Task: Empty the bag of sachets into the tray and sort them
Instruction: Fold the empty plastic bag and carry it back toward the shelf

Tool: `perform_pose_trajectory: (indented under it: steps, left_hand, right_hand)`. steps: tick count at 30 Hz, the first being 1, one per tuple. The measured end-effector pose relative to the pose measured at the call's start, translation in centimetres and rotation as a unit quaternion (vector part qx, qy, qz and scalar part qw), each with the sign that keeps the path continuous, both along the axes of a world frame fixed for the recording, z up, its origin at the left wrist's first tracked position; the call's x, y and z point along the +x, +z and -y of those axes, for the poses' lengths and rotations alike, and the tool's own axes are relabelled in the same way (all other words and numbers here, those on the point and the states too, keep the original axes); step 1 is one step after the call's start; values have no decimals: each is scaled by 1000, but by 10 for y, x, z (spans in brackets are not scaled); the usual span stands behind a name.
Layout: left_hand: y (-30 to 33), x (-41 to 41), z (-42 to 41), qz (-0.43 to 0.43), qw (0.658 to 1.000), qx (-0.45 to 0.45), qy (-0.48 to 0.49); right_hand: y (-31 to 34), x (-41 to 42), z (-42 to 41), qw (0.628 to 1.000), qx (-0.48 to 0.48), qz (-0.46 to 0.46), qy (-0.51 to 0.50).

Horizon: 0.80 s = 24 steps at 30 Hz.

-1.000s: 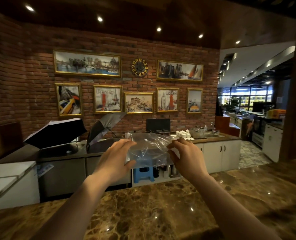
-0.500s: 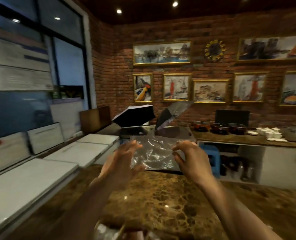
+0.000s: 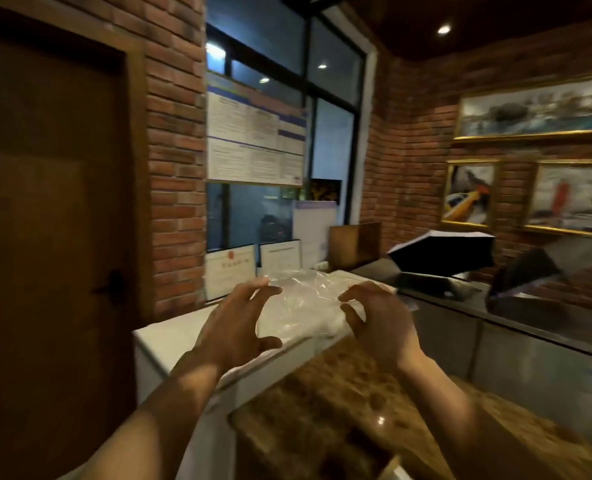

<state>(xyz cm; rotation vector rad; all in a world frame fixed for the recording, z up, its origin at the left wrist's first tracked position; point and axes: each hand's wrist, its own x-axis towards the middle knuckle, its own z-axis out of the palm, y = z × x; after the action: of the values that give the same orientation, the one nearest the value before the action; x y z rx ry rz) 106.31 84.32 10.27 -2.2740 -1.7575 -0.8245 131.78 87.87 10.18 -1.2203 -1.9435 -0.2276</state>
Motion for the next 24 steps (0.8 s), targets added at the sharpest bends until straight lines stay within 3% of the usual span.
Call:
perform_pose_trajectory:
  steps: [11, 24]
  left_hand:
    - [-6, -259, 114, 10, 976, 44, 215]
    - [-11, -397, 275, -18, 901, 58, 429]
  right_hand:
    - [10, -301, 14, 978, 1, 15, 206]
    - [-6, -520, 96, 899, 28, -13, 437]
